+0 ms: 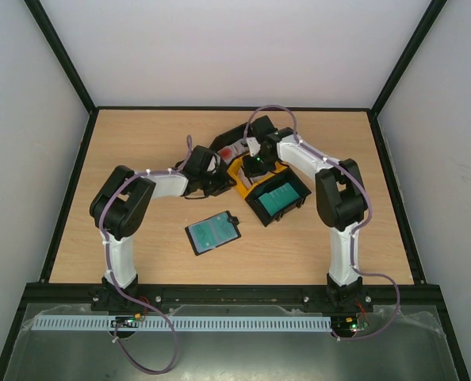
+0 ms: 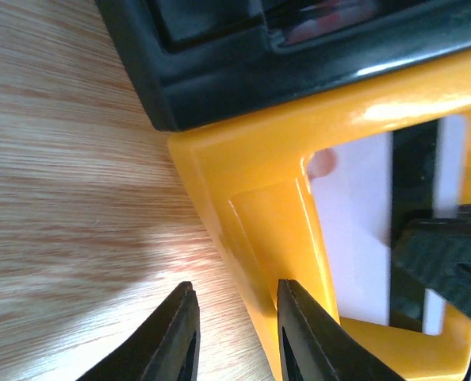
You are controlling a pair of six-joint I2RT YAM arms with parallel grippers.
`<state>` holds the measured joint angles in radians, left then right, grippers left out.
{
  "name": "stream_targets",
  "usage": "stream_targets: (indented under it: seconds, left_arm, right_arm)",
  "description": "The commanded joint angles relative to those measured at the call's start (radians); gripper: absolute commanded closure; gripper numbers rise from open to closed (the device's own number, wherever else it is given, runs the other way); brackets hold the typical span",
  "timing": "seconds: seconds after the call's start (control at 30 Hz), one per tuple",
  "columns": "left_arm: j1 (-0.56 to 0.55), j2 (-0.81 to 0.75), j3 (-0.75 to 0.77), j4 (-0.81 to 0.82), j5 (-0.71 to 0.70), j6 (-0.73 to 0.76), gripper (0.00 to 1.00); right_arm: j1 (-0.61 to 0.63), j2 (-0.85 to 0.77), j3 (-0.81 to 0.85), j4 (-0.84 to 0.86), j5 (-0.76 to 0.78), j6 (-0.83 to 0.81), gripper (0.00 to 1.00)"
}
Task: Put the credit cards into the card holder
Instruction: Pick up the credit card from the storage box, then insert the credit card into the card holder.
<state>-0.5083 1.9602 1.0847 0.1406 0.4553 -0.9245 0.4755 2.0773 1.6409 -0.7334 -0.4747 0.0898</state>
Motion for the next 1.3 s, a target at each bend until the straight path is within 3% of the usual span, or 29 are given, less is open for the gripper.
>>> stream_targets:
  seconds: [0.0,0.23,0.47,0.73,0.97,1.03,1.27]
  left_arm:
    - [0.0,-0.028,0.018,-0.027,-0.02,0.016,0.69]
    - [-0.001,-0.105,-0.008,-0.01,-0.038,0.02,0.62]
    - [0.0,-0.237,-0.072,0.006,-0.094,0.025,0.47]
    - [-0.001,-0.436,-0.208,0.088,-0.079,-0.001,0.29]
    - [-0.001,-0.642,-0.317,0.085,-0.097,-0.004,0.11]
    - [0.0,-0.691,-0.347,0.095,-0.07,-0.012,0.01]
    - [-0.002,-0.809,-0.426,0.13,0.031,-0.117,0.03]
  right_arm:
    - [0.005,-0.096,0.048,-0.04,0.099,0.042,0.98]
    - [0.003,-0.193,0.035,-0.002,0.191,0.154,0.98]
    - [-0.001,-0.27,-0.031,0.092,0.2,0.364,0.98]
    - [-0.002,-0.459,-0.307,0.338,0.015,0.624,0.98]
    - [0.0,-0.619,-0.557,0.58,-0.222,0.745,0.98]
    - [0.001,-0.657,-0.637,0.674,-0.294,0.805,0.98]
    - [0.023,-0.771,-0.869,1.038,-0.404,1.133,0.98]
